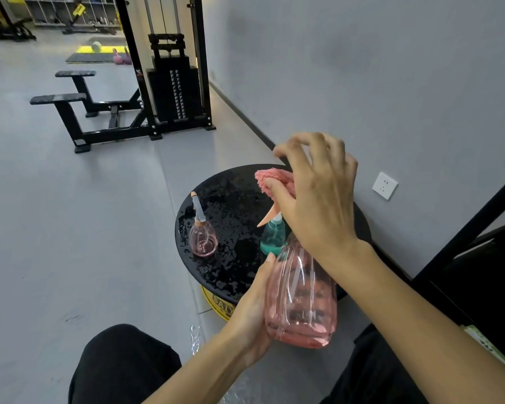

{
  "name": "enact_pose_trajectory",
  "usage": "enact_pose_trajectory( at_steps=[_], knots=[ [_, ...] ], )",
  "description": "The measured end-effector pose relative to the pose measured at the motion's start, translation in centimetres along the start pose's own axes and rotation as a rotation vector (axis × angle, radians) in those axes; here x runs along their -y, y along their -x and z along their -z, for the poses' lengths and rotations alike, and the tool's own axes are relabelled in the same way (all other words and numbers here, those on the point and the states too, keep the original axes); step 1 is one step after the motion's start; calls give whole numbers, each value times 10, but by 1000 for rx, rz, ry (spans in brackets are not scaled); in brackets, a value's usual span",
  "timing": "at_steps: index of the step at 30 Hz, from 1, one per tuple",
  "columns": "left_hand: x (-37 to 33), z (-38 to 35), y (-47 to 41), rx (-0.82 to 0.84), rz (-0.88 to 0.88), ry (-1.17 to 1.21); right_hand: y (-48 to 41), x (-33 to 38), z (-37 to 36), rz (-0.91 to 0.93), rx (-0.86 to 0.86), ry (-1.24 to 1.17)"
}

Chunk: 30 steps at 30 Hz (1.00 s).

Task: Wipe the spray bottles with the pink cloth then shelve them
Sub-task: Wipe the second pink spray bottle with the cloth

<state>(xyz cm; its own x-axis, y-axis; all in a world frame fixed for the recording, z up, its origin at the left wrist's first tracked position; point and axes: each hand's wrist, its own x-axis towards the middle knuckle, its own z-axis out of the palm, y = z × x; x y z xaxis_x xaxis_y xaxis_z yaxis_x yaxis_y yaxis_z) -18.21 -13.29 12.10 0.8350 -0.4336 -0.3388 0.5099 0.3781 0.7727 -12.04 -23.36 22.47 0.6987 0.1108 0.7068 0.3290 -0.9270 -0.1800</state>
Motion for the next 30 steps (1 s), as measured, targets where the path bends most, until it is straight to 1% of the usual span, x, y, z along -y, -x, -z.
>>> enact_pose_trajectory(
  at_steps=[1, 2, 3, 7, 8, 9, 11, 14, 16, 21, 23, 27, 30],
  knots=[
    [0, 0, 0, -1, -6, 4, 2, 0, 1, 24, -9, -3],
    [-1, 1, -1, 2, -12, 9, 4, -2, 0, 56, 17, -21],
    [-3, 0, -1, 5, -20, 14, 7, -4, 0, 84, 84, -50],
    [-10, 3, -3, -26, -44, 14, 22, -9, 7, 169, 516, -150],
    [-10, 3, -3, -36, -59, 8, 25, -10, 9, 197, 590, -140],
    [-11, 3, -2, -38, -76, 6, 28, -10, 11, 229, 622, -114],
    [-11, 2, 0, -31, -79, -6, 29, -10, 11, 245, 630, -61],
    [-8, 1, 0, -1, -21, -3, 15, -10, 9, 188, 652, -8],
    [-8, 0, 0, 18, -13, 20, 7, -10, 10, 164, 658, 33],
    [-11, 2, 0, -13, -36, 31, 18, -1, 20, 211, 731, 84],
    [-10, 1, 1, -16, -44, 9, 16, -2, 21, 174, 723, 94],
    [-3, -4, 3, -4, -23, -21, 0, -10, 16, 6, 723, 103],
    [-4, -3, 3, 5, 6, -7, 6, -9, 19, 32, 768, 53]
  ],
)
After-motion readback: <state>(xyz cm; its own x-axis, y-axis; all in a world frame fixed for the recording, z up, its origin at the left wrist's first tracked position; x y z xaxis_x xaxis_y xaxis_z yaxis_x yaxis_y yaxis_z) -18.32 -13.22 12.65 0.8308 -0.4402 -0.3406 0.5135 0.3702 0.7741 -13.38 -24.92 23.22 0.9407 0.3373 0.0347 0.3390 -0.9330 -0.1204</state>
